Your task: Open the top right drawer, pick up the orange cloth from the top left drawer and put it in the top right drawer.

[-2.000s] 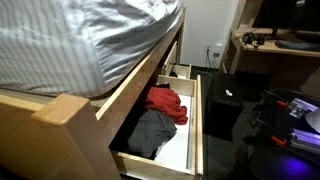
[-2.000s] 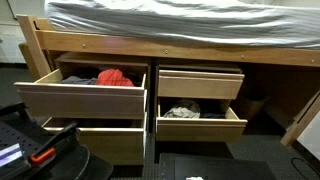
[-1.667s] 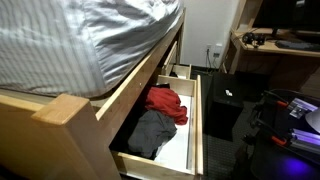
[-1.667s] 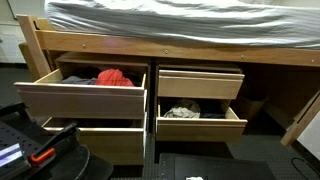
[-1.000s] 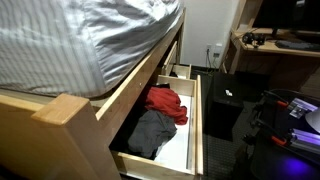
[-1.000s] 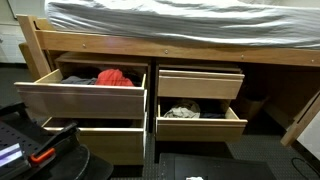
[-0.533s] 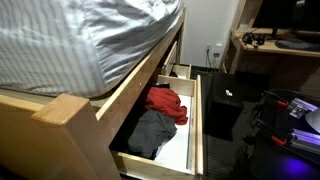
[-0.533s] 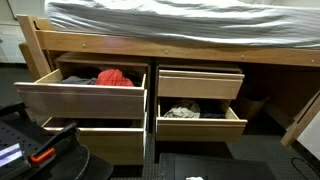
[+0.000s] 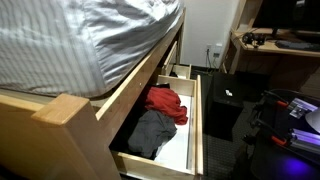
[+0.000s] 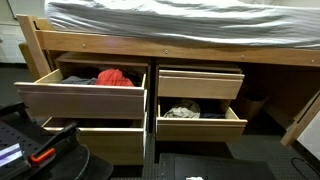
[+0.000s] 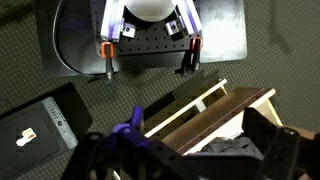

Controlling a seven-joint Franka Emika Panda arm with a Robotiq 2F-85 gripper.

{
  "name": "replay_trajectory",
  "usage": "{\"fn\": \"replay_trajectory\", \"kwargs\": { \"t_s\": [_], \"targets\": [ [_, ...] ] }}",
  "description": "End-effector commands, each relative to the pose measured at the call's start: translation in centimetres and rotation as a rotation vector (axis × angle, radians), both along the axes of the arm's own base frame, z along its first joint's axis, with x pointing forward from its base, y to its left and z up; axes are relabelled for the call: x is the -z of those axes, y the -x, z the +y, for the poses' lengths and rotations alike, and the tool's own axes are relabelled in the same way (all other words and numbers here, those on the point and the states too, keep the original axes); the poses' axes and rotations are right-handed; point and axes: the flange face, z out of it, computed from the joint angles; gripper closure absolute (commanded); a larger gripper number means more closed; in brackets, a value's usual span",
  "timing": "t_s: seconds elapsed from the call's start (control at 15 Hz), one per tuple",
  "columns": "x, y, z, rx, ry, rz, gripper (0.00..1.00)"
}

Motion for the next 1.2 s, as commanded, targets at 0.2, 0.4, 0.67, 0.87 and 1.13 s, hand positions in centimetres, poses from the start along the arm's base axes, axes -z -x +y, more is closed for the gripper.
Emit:
{"fn": "replay_trajectory", "kwargs": {
  "t_s": [0.2, 0.4, 0.67, 0.87, 1.13],
  "targets": [
    [-0.1, -0.1, 0.0, 0.096, 0.014, -0.041, 0.0],
    [-1.7, -0.7, -5.4, 0.241, 0.026, -0.14, 0.0],
    [-1.8, -1.0, -13.8, 0.446, 0.099, -0.289, 0.0],
    [-2.2, -0.2, -14.0, 0.47, 0.088, -0.315, 0.0],
    [-2.0, -0.9, -14.8, 0.501, 0.104, -0.324, 0.0]
  ]
}}
